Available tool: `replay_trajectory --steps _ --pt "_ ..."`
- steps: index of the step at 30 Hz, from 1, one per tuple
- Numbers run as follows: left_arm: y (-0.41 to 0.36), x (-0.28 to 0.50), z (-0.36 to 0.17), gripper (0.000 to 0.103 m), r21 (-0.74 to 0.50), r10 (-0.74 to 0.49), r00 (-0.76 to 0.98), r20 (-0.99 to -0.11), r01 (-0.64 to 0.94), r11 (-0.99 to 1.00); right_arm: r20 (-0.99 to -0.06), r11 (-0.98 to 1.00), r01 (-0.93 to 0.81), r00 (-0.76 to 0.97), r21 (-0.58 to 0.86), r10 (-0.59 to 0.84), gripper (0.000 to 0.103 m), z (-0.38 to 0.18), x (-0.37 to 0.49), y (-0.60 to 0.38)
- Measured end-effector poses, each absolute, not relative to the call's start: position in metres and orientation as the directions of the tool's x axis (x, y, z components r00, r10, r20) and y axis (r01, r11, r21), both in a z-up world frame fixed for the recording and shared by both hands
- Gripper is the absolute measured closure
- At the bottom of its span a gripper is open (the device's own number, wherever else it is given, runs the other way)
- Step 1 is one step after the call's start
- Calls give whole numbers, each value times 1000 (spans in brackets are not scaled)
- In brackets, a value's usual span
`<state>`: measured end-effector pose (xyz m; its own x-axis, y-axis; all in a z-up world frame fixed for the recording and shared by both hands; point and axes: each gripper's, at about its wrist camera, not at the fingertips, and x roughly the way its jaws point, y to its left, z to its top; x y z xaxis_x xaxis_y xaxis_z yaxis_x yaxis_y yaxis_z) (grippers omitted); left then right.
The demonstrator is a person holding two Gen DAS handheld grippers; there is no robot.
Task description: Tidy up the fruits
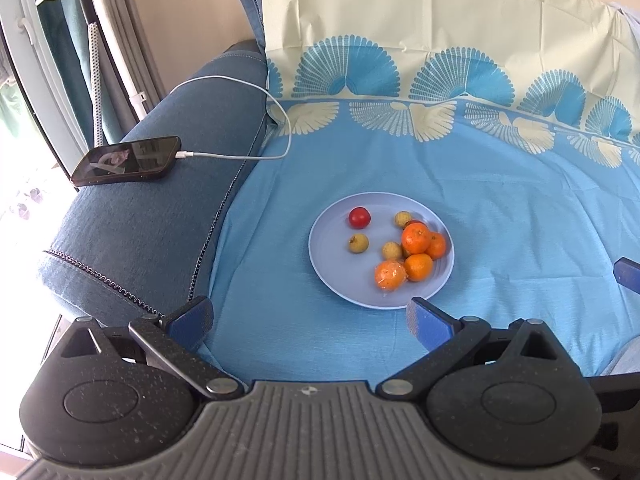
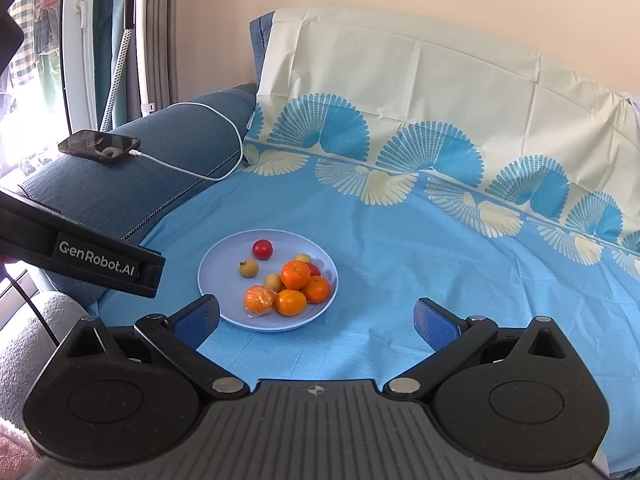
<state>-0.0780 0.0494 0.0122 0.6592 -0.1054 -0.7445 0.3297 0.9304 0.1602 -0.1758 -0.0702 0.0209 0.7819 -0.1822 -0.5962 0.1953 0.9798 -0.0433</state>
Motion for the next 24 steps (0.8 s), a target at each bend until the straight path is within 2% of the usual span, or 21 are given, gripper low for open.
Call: replay_trajectory --steps 24 --pt "49 -69 6 0 159 -96 640 -762 330 931 -603 979 200 777 -36 -181 1 17 -172 -73"
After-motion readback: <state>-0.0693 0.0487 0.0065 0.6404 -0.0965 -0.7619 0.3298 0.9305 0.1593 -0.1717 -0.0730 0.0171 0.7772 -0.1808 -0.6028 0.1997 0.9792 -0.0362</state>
